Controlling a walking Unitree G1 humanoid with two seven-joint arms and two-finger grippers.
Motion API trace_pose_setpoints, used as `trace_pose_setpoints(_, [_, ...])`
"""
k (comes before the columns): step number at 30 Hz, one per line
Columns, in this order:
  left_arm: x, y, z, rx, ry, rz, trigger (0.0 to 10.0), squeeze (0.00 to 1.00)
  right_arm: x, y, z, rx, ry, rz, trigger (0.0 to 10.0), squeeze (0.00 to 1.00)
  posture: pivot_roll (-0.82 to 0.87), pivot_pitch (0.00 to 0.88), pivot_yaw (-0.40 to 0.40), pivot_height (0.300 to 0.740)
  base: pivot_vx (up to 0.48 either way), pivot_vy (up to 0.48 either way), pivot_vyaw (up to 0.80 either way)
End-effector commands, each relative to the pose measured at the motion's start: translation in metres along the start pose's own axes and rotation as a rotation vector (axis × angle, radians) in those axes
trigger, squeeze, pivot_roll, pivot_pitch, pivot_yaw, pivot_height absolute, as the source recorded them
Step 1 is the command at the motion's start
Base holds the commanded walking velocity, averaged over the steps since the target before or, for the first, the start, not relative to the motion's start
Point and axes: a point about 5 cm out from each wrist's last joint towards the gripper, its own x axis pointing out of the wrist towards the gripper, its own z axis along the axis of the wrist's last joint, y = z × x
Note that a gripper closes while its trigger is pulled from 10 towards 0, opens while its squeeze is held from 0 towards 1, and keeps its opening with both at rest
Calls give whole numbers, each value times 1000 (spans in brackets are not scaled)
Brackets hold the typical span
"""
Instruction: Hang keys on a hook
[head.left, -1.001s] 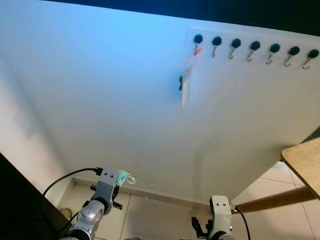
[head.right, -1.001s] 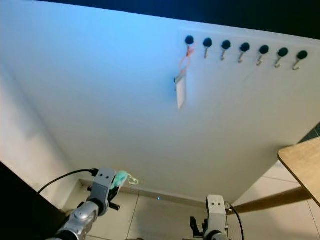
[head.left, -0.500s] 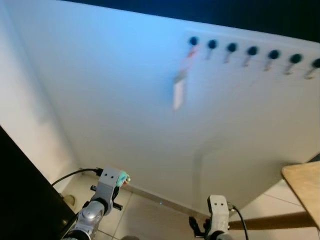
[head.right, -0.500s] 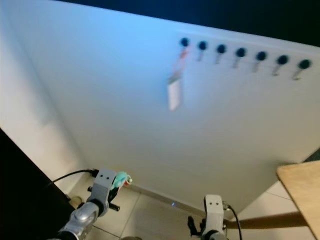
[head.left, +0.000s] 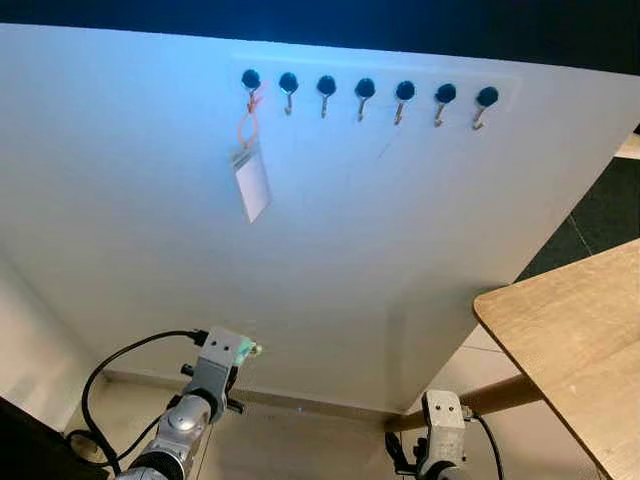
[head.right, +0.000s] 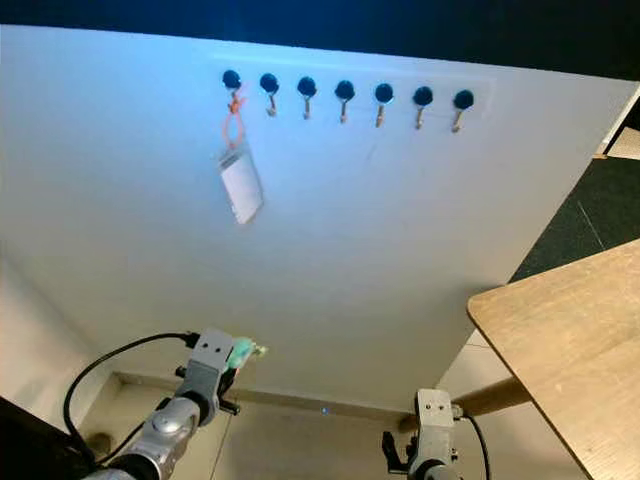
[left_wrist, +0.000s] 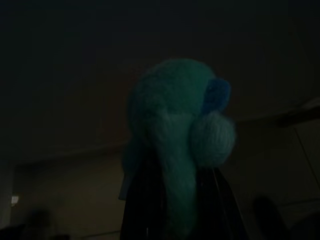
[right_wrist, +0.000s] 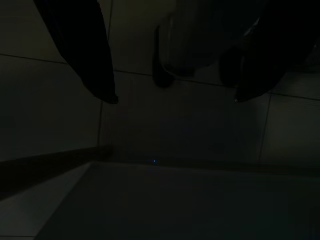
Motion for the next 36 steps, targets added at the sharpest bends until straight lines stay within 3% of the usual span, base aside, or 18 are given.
trace_pose_setpoints(1, [-1,2,-1,-2,9,2,10000,0,0,0,1,21,-13,-7,10000,0,31,2,-12,740,0,0,0])
trace_pose_setpoints(6, [1,1,1,-5,5,-2,10000,0,0,1,0,31,-11,-1,10000,0,30,2,-9,740,0,0,-640])
trace_pose_setpoints(18, [0,4,0,-68,-2,25,10000,0,-1,1,-1,30,-9,-6,10000,0,35,1,-7,740,0,0,0])
trace_pose_setpoints(30, [-1,5,-2,-80,12,34,10000,0,0,0,-1,21,-3,-6,10000,0,34,0,-12,740,-419,0,0])
trace_pose_setpoints(36, [-1,6,-3,-73,17,29,10000,0,-1,-1,-2,20,0,-7,10000,0,31,0,-10,740,0,0,0])
